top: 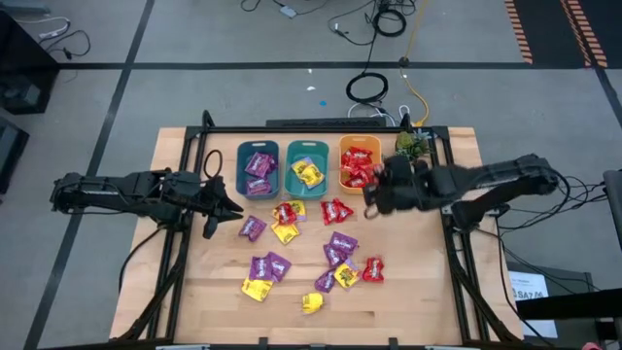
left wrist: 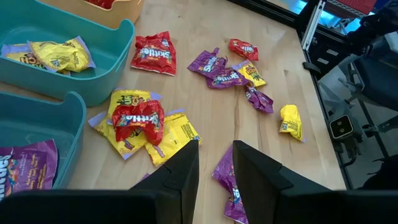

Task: Sort candy
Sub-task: Put the red candy into the yellow bin

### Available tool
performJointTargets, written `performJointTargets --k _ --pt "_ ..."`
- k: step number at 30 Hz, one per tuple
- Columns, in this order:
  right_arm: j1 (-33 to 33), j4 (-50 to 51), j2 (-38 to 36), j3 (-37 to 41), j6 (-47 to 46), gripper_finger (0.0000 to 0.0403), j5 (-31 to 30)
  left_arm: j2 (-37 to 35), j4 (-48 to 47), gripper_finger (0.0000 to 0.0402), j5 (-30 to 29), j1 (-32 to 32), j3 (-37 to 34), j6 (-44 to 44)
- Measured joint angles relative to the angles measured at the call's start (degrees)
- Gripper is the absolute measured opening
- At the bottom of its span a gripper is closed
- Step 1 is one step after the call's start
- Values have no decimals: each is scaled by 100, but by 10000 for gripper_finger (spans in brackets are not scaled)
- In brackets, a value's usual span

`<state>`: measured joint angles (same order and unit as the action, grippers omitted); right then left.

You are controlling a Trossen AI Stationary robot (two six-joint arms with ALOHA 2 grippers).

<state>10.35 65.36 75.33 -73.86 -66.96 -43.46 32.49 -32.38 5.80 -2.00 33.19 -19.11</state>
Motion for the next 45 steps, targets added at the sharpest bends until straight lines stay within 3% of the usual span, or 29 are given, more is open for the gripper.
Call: performJointTargets --k 6,14,27,39,45 --pt "-1005 -673 -42 -3 1353 6 64 0 0 107 0 0 0 0" --pt "-2003 -1452 6 -3 2260 6 1028 0 -1 107 -1 -1 0 1" --pt "-2348 -1365 50 -3 2573 6 1834 0 0 107 0 -2 0 0" --pt "-2461 -1614 92 -3 2771 6 1789 0 0 107 -2 -2 0 0" --pt "-2720 -1825 551 -7 3167 16 1675 0 0 107 -2 0 0 0"
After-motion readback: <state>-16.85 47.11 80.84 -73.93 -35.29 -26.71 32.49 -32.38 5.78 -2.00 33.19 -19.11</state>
